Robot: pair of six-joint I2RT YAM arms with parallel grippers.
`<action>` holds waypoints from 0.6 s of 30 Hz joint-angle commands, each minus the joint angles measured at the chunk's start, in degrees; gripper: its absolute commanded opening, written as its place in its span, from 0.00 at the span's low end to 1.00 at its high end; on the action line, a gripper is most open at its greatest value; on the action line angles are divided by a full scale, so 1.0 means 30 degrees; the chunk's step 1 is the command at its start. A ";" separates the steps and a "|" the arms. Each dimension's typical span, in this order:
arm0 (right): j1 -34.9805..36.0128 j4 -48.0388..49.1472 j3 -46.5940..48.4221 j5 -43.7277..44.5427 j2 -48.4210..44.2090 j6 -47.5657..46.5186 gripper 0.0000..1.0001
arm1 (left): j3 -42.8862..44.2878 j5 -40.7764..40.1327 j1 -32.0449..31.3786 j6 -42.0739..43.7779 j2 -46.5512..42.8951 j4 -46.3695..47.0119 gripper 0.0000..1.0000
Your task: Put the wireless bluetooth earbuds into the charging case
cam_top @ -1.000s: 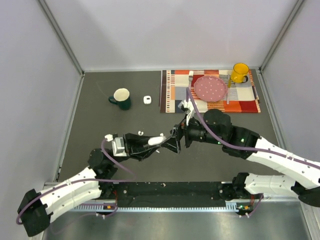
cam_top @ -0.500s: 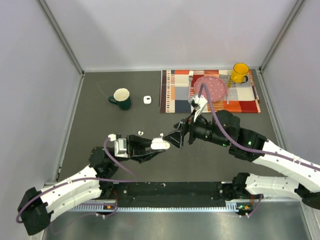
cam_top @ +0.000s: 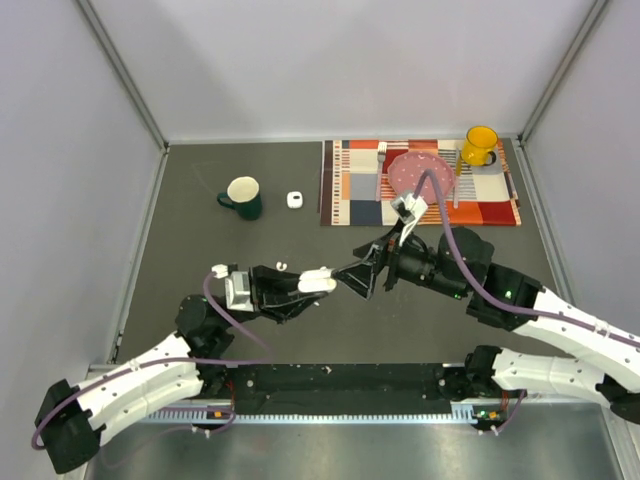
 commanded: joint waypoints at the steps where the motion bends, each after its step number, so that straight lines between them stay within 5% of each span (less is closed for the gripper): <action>1: 0.0010 0.1649 -0.0202 -0.0531 -0.0953 -0.0021 0.89 | 0.0308 -0.1737 -0.0104 0.0659 -0.0746 0.0309 0.00; 10: 0.0010 0.1737 -0.0056 -0.1615 0.0187 0.2729 0.88 | 0.0571 -0.2061 -0.0105 0.1510 -0.0835 -0.0074 0.00; 18: -0.0165 0.2938 -0.0144 -0.2786 0.1652 0.4988 0.75 | 0.0630 -0.2089 -0.0105 0.1891 -0.0747 0.0249 0.00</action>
